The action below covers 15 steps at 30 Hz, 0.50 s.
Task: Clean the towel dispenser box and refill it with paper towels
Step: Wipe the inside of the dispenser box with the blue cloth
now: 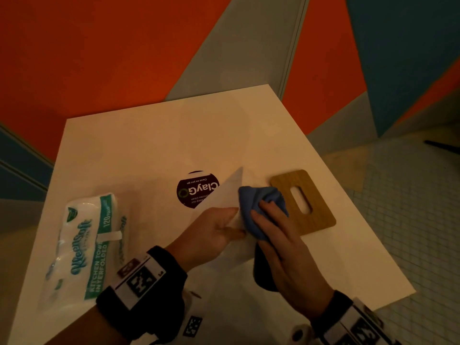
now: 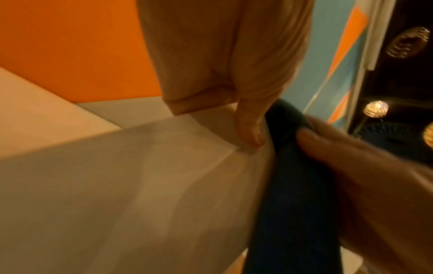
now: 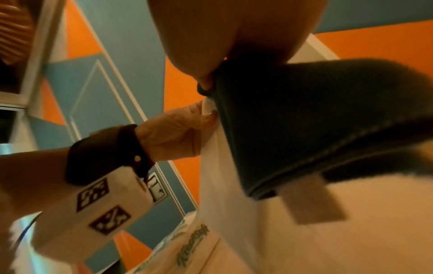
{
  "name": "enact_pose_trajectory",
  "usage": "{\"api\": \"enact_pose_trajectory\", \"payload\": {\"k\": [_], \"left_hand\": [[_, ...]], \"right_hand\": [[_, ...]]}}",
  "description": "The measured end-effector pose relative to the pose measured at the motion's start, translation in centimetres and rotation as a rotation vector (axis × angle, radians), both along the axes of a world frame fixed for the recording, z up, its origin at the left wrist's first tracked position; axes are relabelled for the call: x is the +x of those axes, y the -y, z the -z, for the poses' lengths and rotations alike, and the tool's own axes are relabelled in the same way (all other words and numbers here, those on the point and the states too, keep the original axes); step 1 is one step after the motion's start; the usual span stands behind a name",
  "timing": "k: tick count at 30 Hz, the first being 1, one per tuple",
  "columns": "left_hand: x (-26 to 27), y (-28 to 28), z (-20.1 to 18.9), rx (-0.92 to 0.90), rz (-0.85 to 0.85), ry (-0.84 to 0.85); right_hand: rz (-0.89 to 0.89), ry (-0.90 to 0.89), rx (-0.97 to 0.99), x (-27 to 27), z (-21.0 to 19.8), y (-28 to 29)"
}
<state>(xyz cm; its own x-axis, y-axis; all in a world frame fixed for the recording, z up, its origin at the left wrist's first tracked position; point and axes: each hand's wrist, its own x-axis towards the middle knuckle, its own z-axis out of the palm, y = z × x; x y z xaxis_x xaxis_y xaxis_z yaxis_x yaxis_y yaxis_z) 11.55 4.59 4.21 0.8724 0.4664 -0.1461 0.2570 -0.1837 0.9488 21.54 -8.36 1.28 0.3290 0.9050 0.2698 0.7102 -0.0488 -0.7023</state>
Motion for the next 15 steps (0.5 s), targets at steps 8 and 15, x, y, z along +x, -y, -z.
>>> {"api": "enact_pose_trajectory", "payload": {"k": [8,15], "left_hand": [[-2.9,0.4,0.0,0.083,-0.119,0.085],[-4.7,0.4,1.3,0.023,-0.222,0.117]], "right_hand": [[-0.071,-0.217,-0.018,3.1,-2.8,-6.1],[-0.136,-0.194,-0.016,-1.1,-0.9,-1.9]]}}
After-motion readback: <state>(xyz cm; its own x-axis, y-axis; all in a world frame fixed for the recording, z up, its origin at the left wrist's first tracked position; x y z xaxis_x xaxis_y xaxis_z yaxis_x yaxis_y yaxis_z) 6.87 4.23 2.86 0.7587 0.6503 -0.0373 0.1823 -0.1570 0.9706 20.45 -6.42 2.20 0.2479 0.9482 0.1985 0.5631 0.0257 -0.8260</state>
